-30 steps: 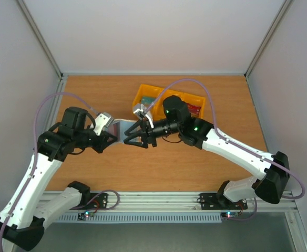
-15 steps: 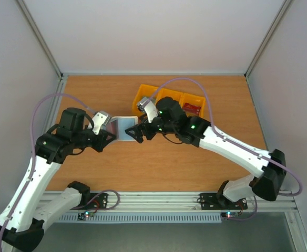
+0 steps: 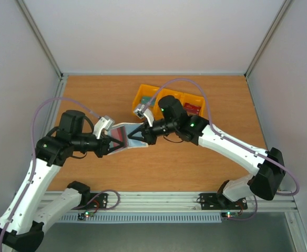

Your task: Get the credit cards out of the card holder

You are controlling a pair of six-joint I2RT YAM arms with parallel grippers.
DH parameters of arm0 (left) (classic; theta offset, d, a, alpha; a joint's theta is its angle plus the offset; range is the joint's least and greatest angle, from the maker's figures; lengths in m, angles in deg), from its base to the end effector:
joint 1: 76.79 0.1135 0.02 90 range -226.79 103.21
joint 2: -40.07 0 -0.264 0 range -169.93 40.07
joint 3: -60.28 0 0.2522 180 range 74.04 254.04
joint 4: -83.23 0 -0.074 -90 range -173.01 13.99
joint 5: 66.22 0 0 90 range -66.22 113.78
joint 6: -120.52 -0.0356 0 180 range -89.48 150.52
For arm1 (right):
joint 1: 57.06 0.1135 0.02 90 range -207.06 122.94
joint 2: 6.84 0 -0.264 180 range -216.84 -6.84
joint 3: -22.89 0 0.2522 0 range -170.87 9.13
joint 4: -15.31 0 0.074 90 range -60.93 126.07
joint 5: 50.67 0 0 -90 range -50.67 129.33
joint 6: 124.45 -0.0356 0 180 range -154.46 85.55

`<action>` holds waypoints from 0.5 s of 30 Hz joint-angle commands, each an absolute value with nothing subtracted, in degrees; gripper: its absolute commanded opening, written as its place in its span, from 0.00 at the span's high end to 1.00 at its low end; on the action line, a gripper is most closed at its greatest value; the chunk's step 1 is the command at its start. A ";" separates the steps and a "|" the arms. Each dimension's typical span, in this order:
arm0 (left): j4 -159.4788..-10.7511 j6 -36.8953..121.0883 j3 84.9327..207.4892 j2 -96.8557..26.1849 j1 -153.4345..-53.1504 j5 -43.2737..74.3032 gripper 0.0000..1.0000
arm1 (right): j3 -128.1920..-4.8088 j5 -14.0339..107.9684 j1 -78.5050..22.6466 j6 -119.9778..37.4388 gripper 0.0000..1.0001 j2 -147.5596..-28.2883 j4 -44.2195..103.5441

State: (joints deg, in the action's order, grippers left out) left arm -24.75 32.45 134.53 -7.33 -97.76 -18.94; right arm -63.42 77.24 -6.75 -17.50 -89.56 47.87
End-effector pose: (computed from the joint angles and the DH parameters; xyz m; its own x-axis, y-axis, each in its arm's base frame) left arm 0.1192 -0.0716 0.3507 -0.6858 0.2363 -0.6884 0.6868 0.5231 -0.5046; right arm 0.1924 0.2660 0.3417 -0.0188 -0.3828 -0.9236 -0.9993 -0.0224 0.0296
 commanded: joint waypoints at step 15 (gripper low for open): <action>-30.32 25.00 134.23 -0.29 -98.16 -37.40 0.37 | -58.96 105.14 -15.62 -19.51 0.99 -77.15 36.92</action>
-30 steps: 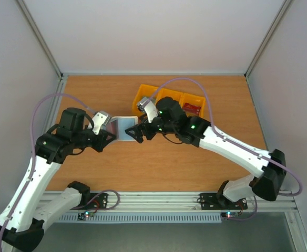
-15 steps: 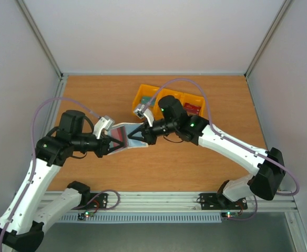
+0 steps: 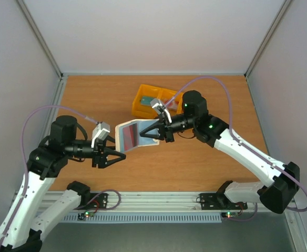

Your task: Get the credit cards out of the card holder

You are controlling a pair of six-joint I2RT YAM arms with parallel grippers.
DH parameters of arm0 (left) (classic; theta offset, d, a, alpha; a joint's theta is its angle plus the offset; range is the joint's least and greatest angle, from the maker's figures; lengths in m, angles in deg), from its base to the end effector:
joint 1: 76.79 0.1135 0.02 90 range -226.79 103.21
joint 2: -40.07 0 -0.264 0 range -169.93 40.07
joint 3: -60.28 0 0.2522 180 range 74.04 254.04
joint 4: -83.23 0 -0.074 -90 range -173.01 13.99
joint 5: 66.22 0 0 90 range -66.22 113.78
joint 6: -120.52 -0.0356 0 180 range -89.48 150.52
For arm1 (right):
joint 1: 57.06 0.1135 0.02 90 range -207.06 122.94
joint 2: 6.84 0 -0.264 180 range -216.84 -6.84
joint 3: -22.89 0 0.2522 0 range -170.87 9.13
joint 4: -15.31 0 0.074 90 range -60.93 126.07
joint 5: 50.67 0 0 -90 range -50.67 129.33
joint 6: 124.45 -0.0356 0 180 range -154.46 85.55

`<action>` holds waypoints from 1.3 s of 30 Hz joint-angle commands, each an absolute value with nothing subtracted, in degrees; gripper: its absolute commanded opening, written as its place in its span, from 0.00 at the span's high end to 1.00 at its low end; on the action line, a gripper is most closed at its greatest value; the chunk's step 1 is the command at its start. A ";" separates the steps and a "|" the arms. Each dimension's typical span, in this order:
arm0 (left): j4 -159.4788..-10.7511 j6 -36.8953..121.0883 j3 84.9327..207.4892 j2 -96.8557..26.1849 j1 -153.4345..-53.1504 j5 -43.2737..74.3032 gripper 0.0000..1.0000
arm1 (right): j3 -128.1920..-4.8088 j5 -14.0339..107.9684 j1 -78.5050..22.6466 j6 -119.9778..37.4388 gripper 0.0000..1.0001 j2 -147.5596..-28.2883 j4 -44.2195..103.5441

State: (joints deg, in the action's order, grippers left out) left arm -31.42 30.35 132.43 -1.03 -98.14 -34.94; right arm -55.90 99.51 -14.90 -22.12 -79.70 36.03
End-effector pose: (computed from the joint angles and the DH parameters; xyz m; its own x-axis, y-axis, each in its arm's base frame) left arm 0.0947 -0.0697 0.3650 -0.5223 0.2058 -0.8275 0.8481 0.2259 -0.4792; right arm 0.1881 0.2120 0.3684 0.0192 -0.1259 -0.9919 -0.9740 -0.2265 0.0099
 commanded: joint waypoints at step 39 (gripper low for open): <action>-57.53 43.53 124.67 -0.42 -97.77 -31.27 0.65 | -60.61 105.64 -12.76 -20.17 0.99 -82.73 33.72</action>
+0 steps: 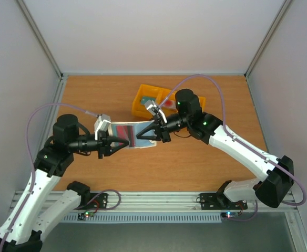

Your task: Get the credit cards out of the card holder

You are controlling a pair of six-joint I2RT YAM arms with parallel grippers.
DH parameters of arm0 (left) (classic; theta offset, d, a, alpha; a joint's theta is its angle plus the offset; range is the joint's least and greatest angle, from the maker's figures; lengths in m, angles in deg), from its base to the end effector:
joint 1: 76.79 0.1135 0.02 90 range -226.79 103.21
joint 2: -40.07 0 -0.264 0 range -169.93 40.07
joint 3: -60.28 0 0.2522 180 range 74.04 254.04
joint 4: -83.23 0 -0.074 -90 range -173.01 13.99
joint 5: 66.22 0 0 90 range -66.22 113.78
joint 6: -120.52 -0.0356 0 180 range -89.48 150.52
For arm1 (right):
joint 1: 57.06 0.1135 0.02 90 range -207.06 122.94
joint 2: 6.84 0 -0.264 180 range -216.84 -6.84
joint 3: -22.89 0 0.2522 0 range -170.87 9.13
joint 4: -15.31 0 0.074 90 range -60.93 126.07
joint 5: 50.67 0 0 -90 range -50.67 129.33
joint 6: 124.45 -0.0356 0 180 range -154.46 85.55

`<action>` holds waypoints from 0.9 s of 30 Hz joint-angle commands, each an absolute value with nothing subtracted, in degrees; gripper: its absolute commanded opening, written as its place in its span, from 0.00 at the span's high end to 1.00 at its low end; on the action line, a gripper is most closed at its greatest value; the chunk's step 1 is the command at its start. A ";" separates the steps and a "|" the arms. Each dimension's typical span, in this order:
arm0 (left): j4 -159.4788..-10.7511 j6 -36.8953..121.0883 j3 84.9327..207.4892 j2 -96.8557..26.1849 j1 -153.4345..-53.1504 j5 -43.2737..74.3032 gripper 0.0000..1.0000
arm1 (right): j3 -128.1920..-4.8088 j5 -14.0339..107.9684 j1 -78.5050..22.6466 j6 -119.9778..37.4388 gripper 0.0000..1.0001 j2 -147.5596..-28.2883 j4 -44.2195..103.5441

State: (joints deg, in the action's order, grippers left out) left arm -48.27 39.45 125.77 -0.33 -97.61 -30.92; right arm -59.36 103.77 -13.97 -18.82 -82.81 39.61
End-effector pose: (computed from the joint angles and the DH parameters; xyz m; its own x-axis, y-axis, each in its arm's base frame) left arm 0.1151 -0.0748 0.3540 -0.5074 0.0970 -0.8562 0.8368 0.2925 -0.4628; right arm 0.1911 0.2227 0.3696 0.0306 -0.1305 -0.9910 -0.9480 -0.3179 0.0125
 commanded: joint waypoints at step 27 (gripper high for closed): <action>-48.10 37.95 133.69 -0.41 -98.12 -37.39 0.38 | -54.59 117.24 -20.61 -32.43 0.99 -82.03 10.60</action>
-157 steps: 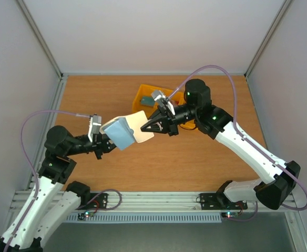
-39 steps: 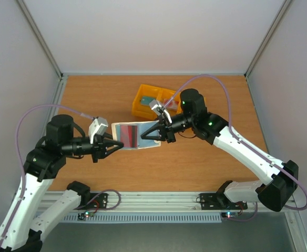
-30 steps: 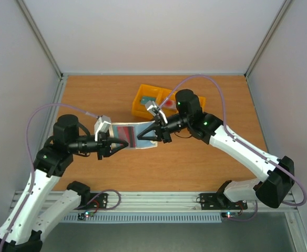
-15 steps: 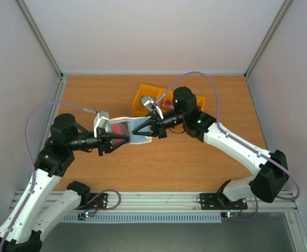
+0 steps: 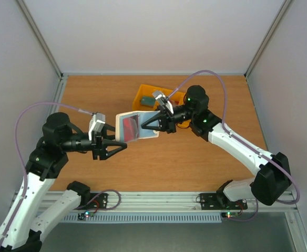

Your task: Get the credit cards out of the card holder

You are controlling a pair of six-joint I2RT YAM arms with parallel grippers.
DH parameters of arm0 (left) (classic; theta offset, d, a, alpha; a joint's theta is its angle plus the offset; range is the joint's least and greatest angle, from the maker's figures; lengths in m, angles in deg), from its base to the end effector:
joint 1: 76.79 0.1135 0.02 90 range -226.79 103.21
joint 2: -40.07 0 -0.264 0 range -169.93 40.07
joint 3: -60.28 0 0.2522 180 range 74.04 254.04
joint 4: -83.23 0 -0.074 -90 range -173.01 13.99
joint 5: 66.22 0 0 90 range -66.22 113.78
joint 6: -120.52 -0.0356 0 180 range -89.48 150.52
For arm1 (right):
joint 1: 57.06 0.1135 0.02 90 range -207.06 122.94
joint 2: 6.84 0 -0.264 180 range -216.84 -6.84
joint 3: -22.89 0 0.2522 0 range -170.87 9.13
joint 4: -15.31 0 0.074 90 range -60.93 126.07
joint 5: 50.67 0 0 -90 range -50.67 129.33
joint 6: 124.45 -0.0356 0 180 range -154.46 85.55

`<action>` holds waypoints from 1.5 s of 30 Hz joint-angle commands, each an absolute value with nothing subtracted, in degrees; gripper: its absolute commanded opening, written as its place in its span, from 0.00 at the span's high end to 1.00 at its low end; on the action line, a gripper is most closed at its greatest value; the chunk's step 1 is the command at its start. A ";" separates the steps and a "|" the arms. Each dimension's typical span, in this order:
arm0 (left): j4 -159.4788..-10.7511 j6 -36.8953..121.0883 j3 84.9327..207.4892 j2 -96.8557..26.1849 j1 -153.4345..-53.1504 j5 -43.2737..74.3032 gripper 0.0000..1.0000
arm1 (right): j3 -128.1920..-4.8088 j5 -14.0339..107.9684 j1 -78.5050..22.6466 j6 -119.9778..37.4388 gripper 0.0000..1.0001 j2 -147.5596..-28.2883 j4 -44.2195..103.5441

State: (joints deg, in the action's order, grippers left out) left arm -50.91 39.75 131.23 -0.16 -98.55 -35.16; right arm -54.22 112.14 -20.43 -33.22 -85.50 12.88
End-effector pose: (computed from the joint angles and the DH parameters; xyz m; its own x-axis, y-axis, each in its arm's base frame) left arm 0.1042 -0.0744 0.3887 -0.3933 0.0679 -0.9169 0.9079 0.1859 -0.3757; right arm 0.2242 0.2091 0.3668 0.0326 0.0163 -0.9993 -0.9424 -0.3325 -0.0361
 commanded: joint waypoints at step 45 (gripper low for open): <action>-83.92 70.17 124.32 -0.19 -96.39 -49.53 0.76 | -62.10 120.20 -21.32 -8.06 0.99 -74.98 45.94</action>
